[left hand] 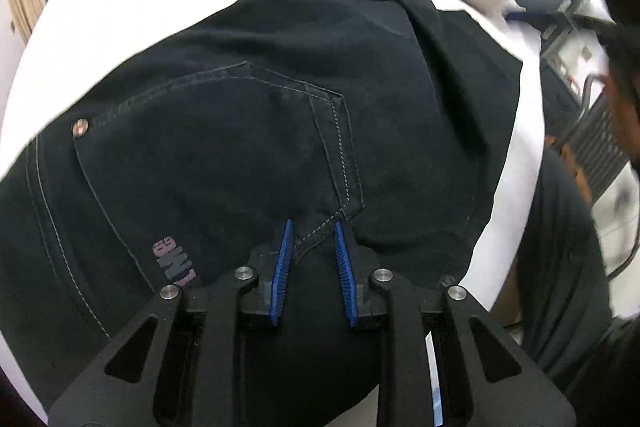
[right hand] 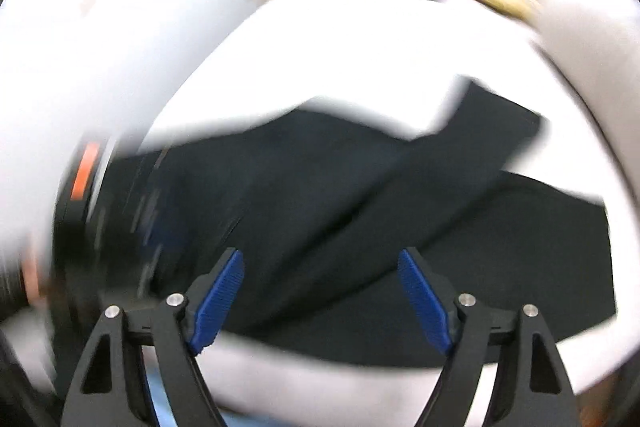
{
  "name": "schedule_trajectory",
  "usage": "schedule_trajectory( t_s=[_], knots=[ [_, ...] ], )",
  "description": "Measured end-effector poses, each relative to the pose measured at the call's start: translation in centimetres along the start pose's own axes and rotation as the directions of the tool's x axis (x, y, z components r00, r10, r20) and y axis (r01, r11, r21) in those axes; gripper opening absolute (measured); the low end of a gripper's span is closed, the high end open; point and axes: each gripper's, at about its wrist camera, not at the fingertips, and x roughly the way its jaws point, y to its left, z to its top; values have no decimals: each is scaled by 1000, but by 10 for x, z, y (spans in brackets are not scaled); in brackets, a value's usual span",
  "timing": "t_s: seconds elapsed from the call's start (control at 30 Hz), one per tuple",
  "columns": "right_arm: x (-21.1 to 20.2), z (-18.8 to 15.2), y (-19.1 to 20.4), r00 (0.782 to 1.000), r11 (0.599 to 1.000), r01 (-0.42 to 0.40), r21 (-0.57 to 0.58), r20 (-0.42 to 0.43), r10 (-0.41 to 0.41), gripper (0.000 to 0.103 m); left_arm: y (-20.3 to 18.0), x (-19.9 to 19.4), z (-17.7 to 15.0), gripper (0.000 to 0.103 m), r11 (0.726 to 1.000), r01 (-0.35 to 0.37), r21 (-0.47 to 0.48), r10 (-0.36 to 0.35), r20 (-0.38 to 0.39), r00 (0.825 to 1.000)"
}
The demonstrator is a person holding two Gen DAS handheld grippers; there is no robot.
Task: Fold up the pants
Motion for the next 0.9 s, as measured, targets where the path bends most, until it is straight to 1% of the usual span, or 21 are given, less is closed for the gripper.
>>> schedule_trajectory(
  t_s=[0.03, 0.07, 0.1, 0.13, 0.17, 0.2, 0.27, 0.33, 0.37, 0.4, 0.43, 0.5, 0.53, 0.57, 0.63, 0.67, 0.7, 0.73, 0.8, 0.87, 0.9],
  knots=[
    [4, 17, -19, 1000, 997, 17, 69, 1, -17, 81, 2, 0, 1, 21, 1000, 6, -17, -6, 0, 1000],
    [14, 41, -43, 999, 989, 36, 145, -12, -35, 81, 2, 1, 2, 21, 999, 5, -33, -5, 0, 1000],
    [24, 58, -58, 998, 980, 66, 190, -14, -65, 81, 1, 1, 2, 21, 999, 0, -44, 0, 0, 1000],
    [37, 77, -74, 993, 966, 117, 229, -18, -115, 81, 0, 2, 3, 21, 998, -11, -55, 11, -2, 1000],
    [55, 95, -88, 987, 952, 160, 262, -47, -153, 81, -2, 3, 3, 21, 998, -24, -63, 24, -2, 1000],
    [75, 111, -98, 982, 939, 188, 287, -81, -172, 77, -5, 3, 3, 21, 997, -36, -68, 36, -2, 999],
    [107, 133, -107, 973, 926, 226, 302, -110, -202, 76, -6, 5, 4, 21, 995, -59, -81, 59, 2, 998],
    [138, 145, -114, 961, 905, 267, 330, -161, -225, 74, -8, 6, -2, 21, 993, -70, -91, 70, 2, 998],
    [154, 153, -126, 959, 893, 272, 359, -180, -220, 73, -9, 6, -2, 21, 993, -73, -92, 73, 1, 997],
    [168, 155, -130, 954, 881, 284, 379, -204, -219, 73, -13, 8, -4, 21, 993, -72, -92, 72, 0, 997],
    [181, 155, -133, 943, 872, 309, 379, -238, -231, 73, -13, 9, -3, 21, 993, -70, -91, 70, 1, 998],
    [200, 150, -132, 927, 871, 344, 350, -274, -256, 73, -12, 9, -3, 21, 994, -63, -90, 64, 0, 998],
    [201, 149, -132, 928, 875, 350, 334, -247, -277, 72, -12, 9, -3, 21, 994, -62, -91, 62, -1, 998],
    [200, 149, -133, 931, 875, 350, 335, -228, -285, 66, -12, 10, -3, 21, 994, -62, -92, 62, -1, 998],
    [193, 146, -144, 938, 859, 340, 382, -208, -278, 43, -11, 9, -3, 21, 993, -64, -96, 64, 1, 998],
    [189, 144, -150, 943, 858, 327, 396, -198, -269, 9, -9, 6, -3, 21, 993, -66, -98, 66, 1, 998],
    [184, 142, -158, 948, 853, 312, 418, -197, -250, 7, -9, 6, -2, 21, 993, -70, -98, 70, 1, 998],
    [172, 137, -170, 958, 841, 283, 460, -176, -226, 7, -8, 5, -2, 21, 993, -74, -96, 74, 1, 997],
    [149, 133, -187, 962, 830, 271, 487, -128, -240, 7, -12, 6, 0, 21, 992, -79, -95, 79, -2, 997],
    [109, 120, -203, 973, 821, 207, 533, -28, -227, 7, -11, 6, 0, 21, 991, -71, -111, 71, -4, 997],
    [87, 111, -210, 974, 817, 178, 548, 20, -226, 7, -9, 5, 0, 21, 991, -64, -120, 64, -4, 998]
  ],
)
